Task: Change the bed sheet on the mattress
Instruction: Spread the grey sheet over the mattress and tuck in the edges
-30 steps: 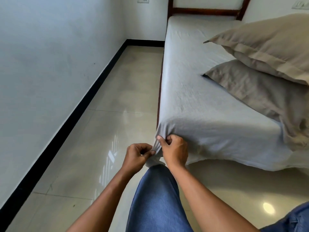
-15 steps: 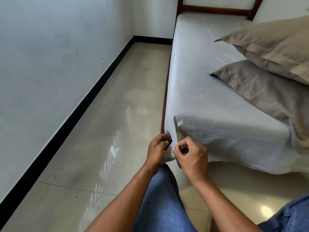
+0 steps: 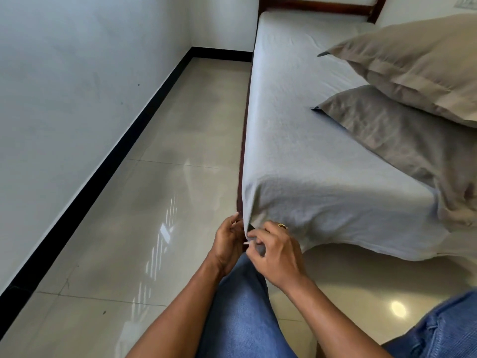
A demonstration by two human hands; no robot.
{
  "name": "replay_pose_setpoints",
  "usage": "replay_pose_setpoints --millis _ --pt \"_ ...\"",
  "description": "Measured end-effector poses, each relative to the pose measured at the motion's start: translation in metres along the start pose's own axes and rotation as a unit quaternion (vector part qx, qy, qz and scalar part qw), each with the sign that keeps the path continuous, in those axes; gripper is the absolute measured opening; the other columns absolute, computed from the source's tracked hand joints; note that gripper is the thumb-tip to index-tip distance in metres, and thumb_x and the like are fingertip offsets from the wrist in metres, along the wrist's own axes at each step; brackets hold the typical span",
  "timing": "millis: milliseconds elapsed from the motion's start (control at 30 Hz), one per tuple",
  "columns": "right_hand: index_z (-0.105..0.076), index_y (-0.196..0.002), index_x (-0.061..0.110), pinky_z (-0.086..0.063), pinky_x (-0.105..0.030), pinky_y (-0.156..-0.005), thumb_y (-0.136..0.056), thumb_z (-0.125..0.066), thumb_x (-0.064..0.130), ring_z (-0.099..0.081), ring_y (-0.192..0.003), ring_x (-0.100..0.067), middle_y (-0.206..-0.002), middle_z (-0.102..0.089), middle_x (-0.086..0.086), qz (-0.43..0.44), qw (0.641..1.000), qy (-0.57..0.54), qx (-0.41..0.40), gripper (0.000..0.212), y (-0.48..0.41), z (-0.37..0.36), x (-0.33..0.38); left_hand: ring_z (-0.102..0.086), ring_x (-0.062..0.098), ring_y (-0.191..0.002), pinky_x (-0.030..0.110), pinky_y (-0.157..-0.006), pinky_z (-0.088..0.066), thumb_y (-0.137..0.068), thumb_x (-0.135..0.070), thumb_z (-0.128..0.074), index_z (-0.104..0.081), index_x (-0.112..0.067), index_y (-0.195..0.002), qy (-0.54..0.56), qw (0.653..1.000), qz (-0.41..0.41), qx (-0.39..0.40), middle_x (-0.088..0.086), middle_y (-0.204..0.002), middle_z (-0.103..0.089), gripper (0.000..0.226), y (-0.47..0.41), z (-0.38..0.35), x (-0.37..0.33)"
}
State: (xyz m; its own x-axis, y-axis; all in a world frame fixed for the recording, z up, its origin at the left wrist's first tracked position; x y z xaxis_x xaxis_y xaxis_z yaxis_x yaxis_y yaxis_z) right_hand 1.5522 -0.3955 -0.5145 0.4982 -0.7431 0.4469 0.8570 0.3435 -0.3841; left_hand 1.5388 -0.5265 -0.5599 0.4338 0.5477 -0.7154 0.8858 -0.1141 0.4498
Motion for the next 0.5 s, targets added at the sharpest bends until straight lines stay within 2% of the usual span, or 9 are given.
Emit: replay_pose_setpoints --millis 33,100,167,200,267,367,433,500 --pt "-0.074 -0.090 0.021 -0.052 -0.032 -0.065 -0.084 -0.065 0.025 -0.057 -0.077 -0.011 -0.084 -0.058 0.009 -0.018 0.999 -0.020 -0.027 0.012 0.000 0.005 -0.003 -0.067 0.032 -0.092 0.043 -0.088 -0.051 -0.098 -0.043 -0.042 -0.070 0.004 -0.111 -0.059 0.998 -0.024 -0.030 0.019 -0.100 -0.073 0.056 -0.001 0.003 -0.001" --pt "-0.072 -0.085 0.018 -0.051 -0.028 -0.066 -0.085 -0.064 0.017 -0.058 -0.075 -0.009 -0.084 -0.060 0.008 -0.048 0.992 -0.063 -0.098 0.008 -0.003 0.014 -0.009 -0.072 0.032 -0.094 0.050 -0.092 -0.056 -0.103 -0.035 -0.045 -0.075 -0.002 -0.103 -0.162 0.974 -0.115 -0.112 0.016 -0.097 -0.076 0.045 0.000 0.010 -0.008" --pt "-0.073 -0.090 0.015 -0.054 -0.028 -0.072 -0.085 -0.062 0.013 -0.063 -0.080 -0.007 -0.088 -0.066 0.006 -0.062 0.984 -0.108 -0.131 0.012 -0.012 0.016 -0.011 -0.072 0.030 -0.089 0.050 -0.086 -0.058 -0.104 -0.026 -0.048 -0.076 -0.006 -0.098 -0.178 0.952 -0.195 -0.154 0.013 -0.092 -0.076 0.035 0.006 0.013 -0.019" --pt "-0.073 -0.095 0.014 -0.056 -0.030 -0.075 -0.085 -0.060 0.015 -0.065 -0.084 -0.006 -0.092 -0.070 0.006 -0.066 0.982 -0.131 -0.120 0.017 -0.017 0.014 -0.011 -0.071 0.029 -0.088 0.046 -0.083 -0.057 -0.105 -0.025 -0.048 -0.075 -0.006 -0.098 -0.173 0.949 -0.217 -0.147 0.013 -0.091 -0.076 0.034 0.010 0.011 -0.023" --pt "-0.072 -0.107 0.018 -0.057 -0.031 -0.082 -0.085 -0.055 0.021 -0.067 -0.091 -0.006 -0.101 -0.073 0.006 -0.078 0.983 -0.160 -0.041 0.029 -0.028 0.003 -0.007 -0.070 0.032 -0.091 0.044 -0.083 -0.056 -0.107 -0.026 -0.045 -0.074 -0.006 -0.101 -0.177 0.951 -0.232 -0.104 0.015 -0.095 -0.075 0.036 0.012 0.009 -0.028" --pt "-0.068 -0.114 0.026 -0.058 -0.032 -0.086 -0.086 -0.052 0.026 -0.068 -0.096 -0.006 -0.106 -0.073 0.009 -0.110 0.979 -0.157 0.063 0.032 -0.036 -0.016 -0.005 -0.069 0.039 -0.098 0.053 -0.089 -0.056 -0.102 -0.028 -0.051 -0.073 -0.008 -0.108 -0.193 0.953 -0.221 -0.072 0.016 -0.101 -0.074 0.031 0.007 0.011 -0.031" --pt "-0.065 -0.112 0.027 -0.058 -0.034 -0.085 -0.088 -0.056 0.027 -0.068 -0.094 -0.006 -0.104 -0.072 0.010 -0.122 0.978 -0.148 0.082 0.025 -0.037 -0.023 -0.006 -0.071 0.032 -0.098 0.053 -0.088 -0.058 -0.093 -0.028 -0.062 -0.073 -0.013 -0.111 -0.234 0.941 -0.230 -0.081 0.008 -0.103 -0.076 0.026 0.004 0.016 -0.031" --pt "-0.062 -0.112 0.029 -0.057 -0.032 -0.081 -0.089 -0.061 0.024 -0.067 -0.090 -0.006 -0.101 -0.070 0.011 -0.124 0.976 -0.153 0.092 0.023 -0.035 -0.025 -0.006 -0.072 0.019 -0.094 0.044 -0.083 -0.060 -0.089 -0.025 -0.071 -0.073 -0.022 -0.113 -0.301 0.913 -0.255 -0.103 -0.003 -0.103 -0.076 0.024 0.003 0.017 -0.031"
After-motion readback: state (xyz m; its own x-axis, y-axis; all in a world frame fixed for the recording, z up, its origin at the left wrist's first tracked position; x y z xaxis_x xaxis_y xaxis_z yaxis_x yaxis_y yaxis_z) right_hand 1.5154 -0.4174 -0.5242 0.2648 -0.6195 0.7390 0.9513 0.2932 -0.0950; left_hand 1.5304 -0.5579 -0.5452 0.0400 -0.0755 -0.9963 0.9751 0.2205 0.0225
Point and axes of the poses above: each hand's wrist, its own y-axis away from the middle knuckle, its own z-axis out of the back of the hand, x = y × z, the point moved 3 cm from there along -y, towards the middle knuckle
